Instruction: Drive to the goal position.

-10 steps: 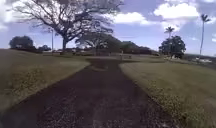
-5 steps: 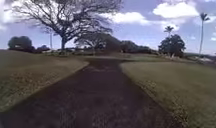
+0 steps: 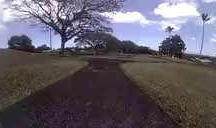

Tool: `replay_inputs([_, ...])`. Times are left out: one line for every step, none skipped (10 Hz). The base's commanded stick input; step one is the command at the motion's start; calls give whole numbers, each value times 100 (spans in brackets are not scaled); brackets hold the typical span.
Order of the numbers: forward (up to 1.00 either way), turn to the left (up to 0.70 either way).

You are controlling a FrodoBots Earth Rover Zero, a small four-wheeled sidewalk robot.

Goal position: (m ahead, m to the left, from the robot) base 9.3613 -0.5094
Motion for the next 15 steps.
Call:
replay_inputs([50, 0])
replay_inputs([50, 0])
replay_inputs([50, 0])
replay_inputs([50, 0])
replay_inputs([50, 0])
replay_inputs([50, 0])
replay_inputs([50, 0])
replay_inputs([50, 0])
replay_inputs([50, 0])
replay_inputs([50, 0])
replay_inputs([50, 0])
replay_inputs([50, 0])
replay_inputs([50, 0])
replay_inputs([50, 0])
replay_inputs([50, 0])
